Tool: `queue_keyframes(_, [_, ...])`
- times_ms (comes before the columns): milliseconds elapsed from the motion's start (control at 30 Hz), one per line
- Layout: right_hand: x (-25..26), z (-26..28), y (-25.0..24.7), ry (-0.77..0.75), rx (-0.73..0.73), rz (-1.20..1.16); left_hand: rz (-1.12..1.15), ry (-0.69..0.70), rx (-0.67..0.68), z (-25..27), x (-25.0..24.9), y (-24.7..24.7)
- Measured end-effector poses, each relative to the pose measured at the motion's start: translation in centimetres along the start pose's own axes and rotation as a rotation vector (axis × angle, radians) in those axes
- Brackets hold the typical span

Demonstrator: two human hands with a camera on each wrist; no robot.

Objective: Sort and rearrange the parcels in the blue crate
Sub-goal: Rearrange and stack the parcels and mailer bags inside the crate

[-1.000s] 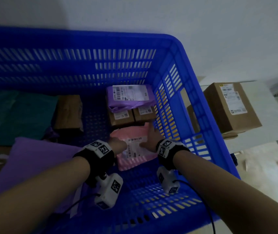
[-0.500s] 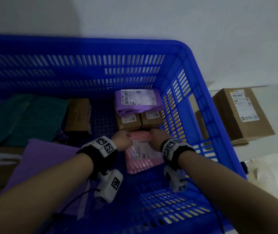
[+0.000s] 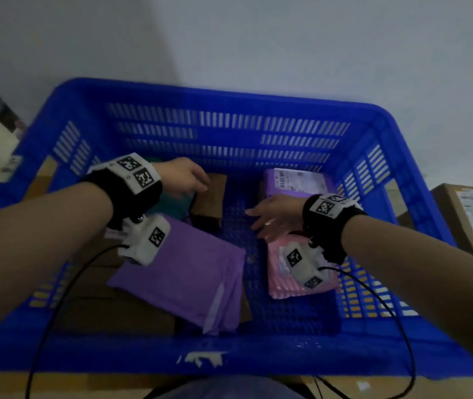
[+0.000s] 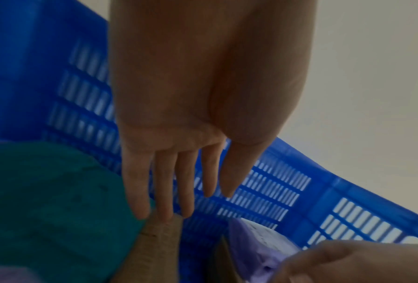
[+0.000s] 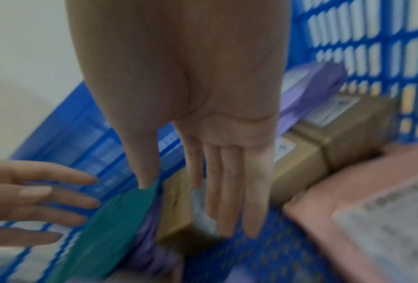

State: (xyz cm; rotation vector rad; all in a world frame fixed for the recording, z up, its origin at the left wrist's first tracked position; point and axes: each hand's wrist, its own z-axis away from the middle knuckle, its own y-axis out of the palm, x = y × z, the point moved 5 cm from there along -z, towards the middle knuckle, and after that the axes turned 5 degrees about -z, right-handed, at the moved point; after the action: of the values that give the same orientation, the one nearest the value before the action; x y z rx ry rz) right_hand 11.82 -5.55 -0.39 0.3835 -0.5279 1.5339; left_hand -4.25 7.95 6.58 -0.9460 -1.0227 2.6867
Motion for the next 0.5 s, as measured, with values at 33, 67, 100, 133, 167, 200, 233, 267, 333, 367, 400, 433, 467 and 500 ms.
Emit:
queue_keyframes(33, [0.1, 0.3, 1.2, 0.013, 0.055, 0.000, -0.031, -0.029, 0.008, 0.5, 1.3, -0.5])
queue_keyframes(67, [0.1, 0.5, 2.3, 0.030, 0.091, 0.022, -0.055, -0.056, 0.014, 0.8, 2.5, -0.9])
queue_keyframes(100, [0.0, 0.5, 3.3, 0.050, 0.108, 0.056, -0.086, -0.079, 0.015, 1.2, 3.7, -1.3])
queue_keyframes(133, [-0.1, 0.5, 4.1, 0.068, 0.102, 0.103, -0.125, -0.099, 0.009, 1.6, 4.8, -1.6])
queue_keyframes(167, [-0.3, 0.2, 4.6, 0.081, 0.075, 0.153, -0.165, -0.124, 0.001, 2.0, 5.8, -1.8])
queue_keyframes(200, [-0.6, -0.1, 4.9, 0.091, 0.042, 0.208, -0.205, -0.148, -0.003, 2.2, 6.8, -1.9])
queue_keyframes(233, [-0.8, -0.5, 5.0, 0.100, 0.014, 0.260, -0.243, -0.172, 0.006, 2.4, 7.8, -1.9])
queue_keyframes(267, [-1.1, -0.8, 5.0, 0.112, 0.002, 0.299, -0.278, -0.196, 0.027, 2.5, 8.7, -1.7])
queue_keyframes(333, [-1.7, -1.1, 5.3, 0.156, 0.060, 0.301, -0.297, -0.237, 0.087, 2.4, 10.7, -1.0])
queue_keyframes(367, [-2.1, -1.1, 5.5, 0.184, 0.125, 0.262, -0.272, -0.262, 0.122, 2.3, 11.6, -0.4])
queue_keyframes(400, [-2.4, -1.1, 5.9, 0.204, 0.187, 0.214, -0.232, -0.285, 0.157, 2.2, 12.2, 0.2])
queue_keyframes(433, [-2.5, -1.1, 6.1, 0.213, 0.224, 0.178, -0.191, -0.295, 0.200, 2.3, 12.6, 0.8])
queue_keyframes(467, [-2.6, -1.2, 6.3, 0.205, 0.221, 0.167, -0.150, -0.296, 0.230, 2.3, 12.8, 1.3])
queue_keyframes(500, [-2.5, -1.2, 6.3, 0.188, 0.181, 0.178, -0.124, -0.292, 0.242, 2.3, 13.0, 1.6])
